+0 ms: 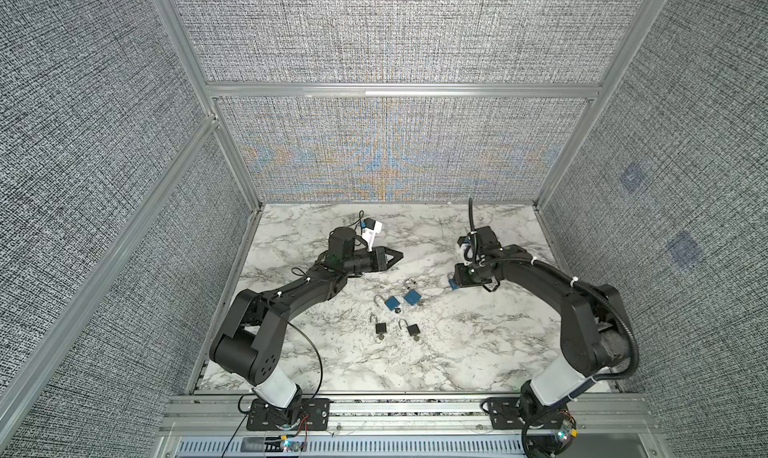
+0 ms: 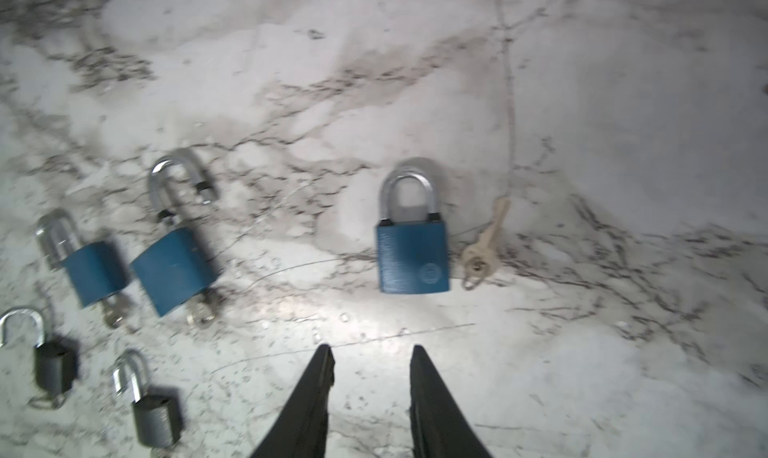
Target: Lock with the key
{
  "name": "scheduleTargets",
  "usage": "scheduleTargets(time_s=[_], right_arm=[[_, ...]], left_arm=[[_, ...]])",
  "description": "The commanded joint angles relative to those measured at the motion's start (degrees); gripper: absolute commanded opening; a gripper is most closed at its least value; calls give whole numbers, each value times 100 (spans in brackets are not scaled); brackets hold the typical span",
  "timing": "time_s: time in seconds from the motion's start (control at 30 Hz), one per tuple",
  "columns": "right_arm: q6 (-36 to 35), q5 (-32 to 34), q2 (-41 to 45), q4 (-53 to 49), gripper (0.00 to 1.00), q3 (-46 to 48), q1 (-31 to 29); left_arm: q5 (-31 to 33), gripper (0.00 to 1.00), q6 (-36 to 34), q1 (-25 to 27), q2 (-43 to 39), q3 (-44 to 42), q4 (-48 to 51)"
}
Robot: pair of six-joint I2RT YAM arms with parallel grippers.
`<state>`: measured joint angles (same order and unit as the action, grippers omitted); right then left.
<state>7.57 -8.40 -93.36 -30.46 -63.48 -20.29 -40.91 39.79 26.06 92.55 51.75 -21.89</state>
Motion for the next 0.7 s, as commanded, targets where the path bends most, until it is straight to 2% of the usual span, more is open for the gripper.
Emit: scheduleTargets(time_s=[0.0,0.13,0.3,0.53,0.67], right_arm=[[-225,107,81,285,34,64,-407],[-379,455,13,524,36,103,-943],[-526,790,-133,972,48,95,-1535],[-718,865,-801,954,51,-290,-1940],[-747,927,-1048,1067,57,-297,-2052]], left_arm=[[47,28,13,-174,-125,-158,190],[48,28,19,-360,-307,-432,337],[72,28,64,-517,-617,-797,415],[85,28,88,-705,-964,-1179,484],[92,28,89,-769,-1105,-1298,484]])
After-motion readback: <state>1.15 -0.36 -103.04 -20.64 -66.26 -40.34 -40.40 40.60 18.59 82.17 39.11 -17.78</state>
